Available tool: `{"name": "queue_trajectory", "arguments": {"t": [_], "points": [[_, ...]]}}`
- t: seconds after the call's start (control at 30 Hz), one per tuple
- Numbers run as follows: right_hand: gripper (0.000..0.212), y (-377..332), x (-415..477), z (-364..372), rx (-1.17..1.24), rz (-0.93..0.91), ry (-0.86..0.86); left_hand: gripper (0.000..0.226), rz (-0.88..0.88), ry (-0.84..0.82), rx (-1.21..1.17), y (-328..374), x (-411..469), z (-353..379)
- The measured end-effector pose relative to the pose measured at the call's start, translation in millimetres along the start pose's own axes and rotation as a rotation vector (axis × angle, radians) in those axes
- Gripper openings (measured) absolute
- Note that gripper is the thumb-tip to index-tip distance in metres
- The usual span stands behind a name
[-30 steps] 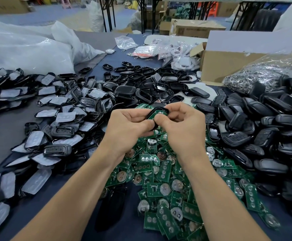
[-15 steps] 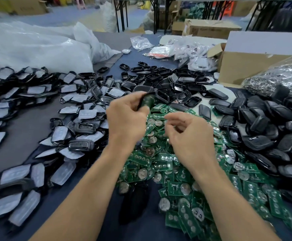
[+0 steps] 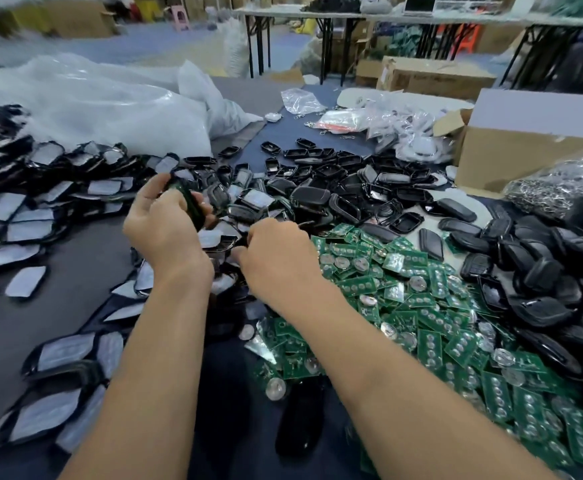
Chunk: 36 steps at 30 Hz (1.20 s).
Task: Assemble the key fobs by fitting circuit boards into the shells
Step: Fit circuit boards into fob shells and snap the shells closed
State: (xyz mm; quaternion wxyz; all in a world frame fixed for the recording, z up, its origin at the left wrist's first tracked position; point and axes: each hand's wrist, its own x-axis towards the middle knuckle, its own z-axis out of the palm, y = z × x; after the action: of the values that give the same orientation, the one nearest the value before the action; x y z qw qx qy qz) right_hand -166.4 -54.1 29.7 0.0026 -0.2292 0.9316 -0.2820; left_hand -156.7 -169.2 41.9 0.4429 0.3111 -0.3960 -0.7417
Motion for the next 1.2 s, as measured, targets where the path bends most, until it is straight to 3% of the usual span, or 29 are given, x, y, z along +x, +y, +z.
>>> {"name": "queue_trajectory", "arguments": {"t": [0.1, 0.17, 0.23, 0.3, 0.37, 0.47, 0.57, 0.67, 0.9, 1.1, 1.2], "points": [[0.042, -6.3, 4.0, 7.8, -0.138, 0.024, -0.01, 0.029, -0.042, 0.044, -0.042, -4.0, 0.3, -0.7], [0.035, -9.7, 3.5, 11.3, -0.133, 0.046, -0.019, 0.016, -0.051, 0.008, -0.041, -6.3, -3.9, 0.5], [0.016, -12.1, 0.8, 10.3, -0.054, 0.093, -0.016, 0.022, -0.065, -0.029, -0.045, -8.2, -4.8, 1.3], [0.013, -7.7, -1.8, 4.2, 0.042, 0.156, -0.007, 0.023, -0.084, -0.053, -0.048, -8.2, -3.9, 2.2], [0.007, 5.6, -7.4, -8.2, 0.187, 0.202, 0.025, 0.022, -0.101, -0.077, -0.041, -8.4, -5.1, 2.7], [0.015, 37.3, -29.4, -34.7, 0.578, 0.274, 0.056, 0.024, -0.118, -0.202, 0.026, -11.1, -14.4, 5.5], [0.015, 69.9, -56.8, -61.2, 1.004, 0.356, 0.064, 0.015, -0.06, -0.415, 0.265, -21.3, -29.0, 12.5], [0.018, 90.8, -74.7, -71.8, 1.166, 0.393, 0.085, 0.024, -0.002, -0.523, 0.464, -31.7, -45.2, 18.0], [0.022, 106.5, -84.2, -73.8, 1.303, 0.387, 0.185, 0.026, -0.085, -0.691, 0.503, -49.5, -93.6, 21.9], [0.023, 112.9, -83.7, -71.9, 1.292, 0.367, 0.173, 0.037, -0.117, -0.88, 0.681, -48.7, -109.0, 18.4], [0.02, 114.4, -81.8, -70.0, 1.262, 0.357, 0.184, 0.039, -0.141, -0.952, 0.603, -44.6, -111.7, 18.9]]}}
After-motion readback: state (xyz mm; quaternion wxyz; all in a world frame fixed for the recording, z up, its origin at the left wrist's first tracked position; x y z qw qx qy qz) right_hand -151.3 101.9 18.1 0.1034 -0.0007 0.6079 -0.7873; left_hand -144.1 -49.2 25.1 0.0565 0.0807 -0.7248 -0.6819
